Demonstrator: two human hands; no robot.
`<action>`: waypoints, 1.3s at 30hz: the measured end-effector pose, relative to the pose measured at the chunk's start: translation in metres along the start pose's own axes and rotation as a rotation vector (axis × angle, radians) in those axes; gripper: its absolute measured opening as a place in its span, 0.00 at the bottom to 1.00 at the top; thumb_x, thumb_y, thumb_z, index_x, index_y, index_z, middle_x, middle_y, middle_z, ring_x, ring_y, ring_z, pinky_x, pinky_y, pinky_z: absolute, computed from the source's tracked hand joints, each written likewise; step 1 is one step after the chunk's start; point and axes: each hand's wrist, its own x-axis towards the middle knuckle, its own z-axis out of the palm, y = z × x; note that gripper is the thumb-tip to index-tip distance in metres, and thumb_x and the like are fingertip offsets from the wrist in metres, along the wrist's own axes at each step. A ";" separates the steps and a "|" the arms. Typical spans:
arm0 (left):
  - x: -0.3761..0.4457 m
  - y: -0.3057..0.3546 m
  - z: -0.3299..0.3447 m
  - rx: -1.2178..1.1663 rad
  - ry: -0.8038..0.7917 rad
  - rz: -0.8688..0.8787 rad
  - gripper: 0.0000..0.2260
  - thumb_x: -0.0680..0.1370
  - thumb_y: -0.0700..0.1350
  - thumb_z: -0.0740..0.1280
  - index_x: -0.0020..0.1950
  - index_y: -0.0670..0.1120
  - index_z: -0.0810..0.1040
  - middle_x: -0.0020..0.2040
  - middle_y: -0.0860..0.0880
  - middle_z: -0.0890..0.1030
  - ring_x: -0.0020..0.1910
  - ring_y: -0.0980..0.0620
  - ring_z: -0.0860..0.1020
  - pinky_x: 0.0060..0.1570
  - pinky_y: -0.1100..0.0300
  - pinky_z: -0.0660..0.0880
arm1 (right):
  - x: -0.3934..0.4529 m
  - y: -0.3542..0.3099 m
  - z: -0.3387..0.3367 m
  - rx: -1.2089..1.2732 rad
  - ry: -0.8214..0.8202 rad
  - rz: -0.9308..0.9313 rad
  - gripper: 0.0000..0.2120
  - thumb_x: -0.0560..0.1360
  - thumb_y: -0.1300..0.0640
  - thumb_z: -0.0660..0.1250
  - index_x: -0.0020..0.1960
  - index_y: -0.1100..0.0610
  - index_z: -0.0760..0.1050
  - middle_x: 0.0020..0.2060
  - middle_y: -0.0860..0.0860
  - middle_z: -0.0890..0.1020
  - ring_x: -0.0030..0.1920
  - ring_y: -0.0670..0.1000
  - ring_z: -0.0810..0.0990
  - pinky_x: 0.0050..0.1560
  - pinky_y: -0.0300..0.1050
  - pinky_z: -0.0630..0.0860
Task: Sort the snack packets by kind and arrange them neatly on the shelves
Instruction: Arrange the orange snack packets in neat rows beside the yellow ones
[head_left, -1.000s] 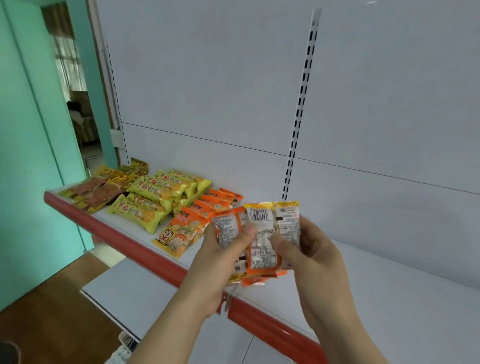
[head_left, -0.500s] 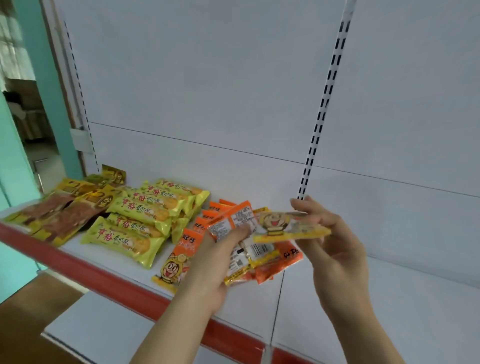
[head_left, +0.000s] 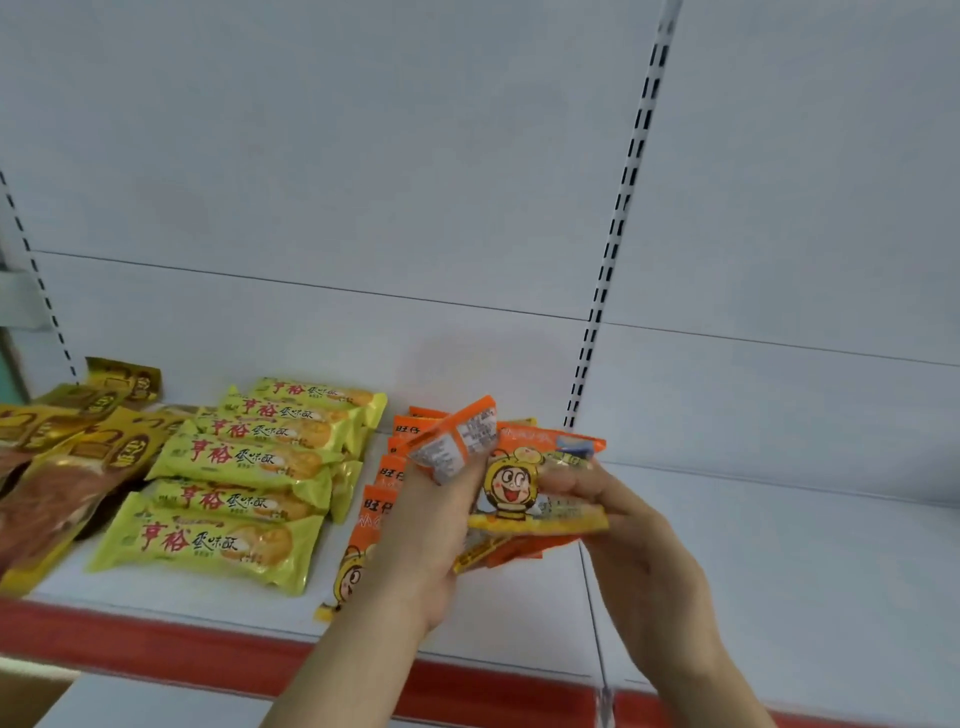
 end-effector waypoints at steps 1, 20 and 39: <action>-0.002 0.000 0.001 0.014 0.008 0.013 0.24 0.72 0.62 0.73 0.63 0.51 0.82 0.54 0.45 0.88 0.50 0.40 0.87 0.53 0.36 0.82 | -0.008 0.002 0.003 -0.009 0.056 -0.078 0.15 0.76 0.50 0.64 0.57 0.56 0.81 0.60 0.62 0.81 0.58 0.63 0.80 0.56 0.59 0.78; 0.011 0.003 0.003 0.088 0.034 0.026 0.29 0.67 0.56 0.79 0.66 0.50 0.78 0.53 0.47 0.88 0.49 0.44 0.88 0.53 0.41 0.83 | -0.008 -0.010 0.013 -0.103 0.376 -0.016 0.10 0.75 0.58 0.71 0.53 0.45 0.81 0.48 0.50 0.87 0.49 0.51 0.86 0.50 0.50 0.80; 0.008 0.035 -0.042 -0.061 0.143 -0.005 0.24 0.71 0.46 0.78 0.66 0.48 0.78 0.51 0.43 0.88 0.46 0.40 0.88 0.43 0.46 0.83 | 0.100 0.072 -0.021 -0.894 0.230 0.125 0.19 0.79 0.56 0.64 0.69 0.56 0.70 0.62 0.53 0.73 0.57 0.52 0.76 0.50 0.43 0.72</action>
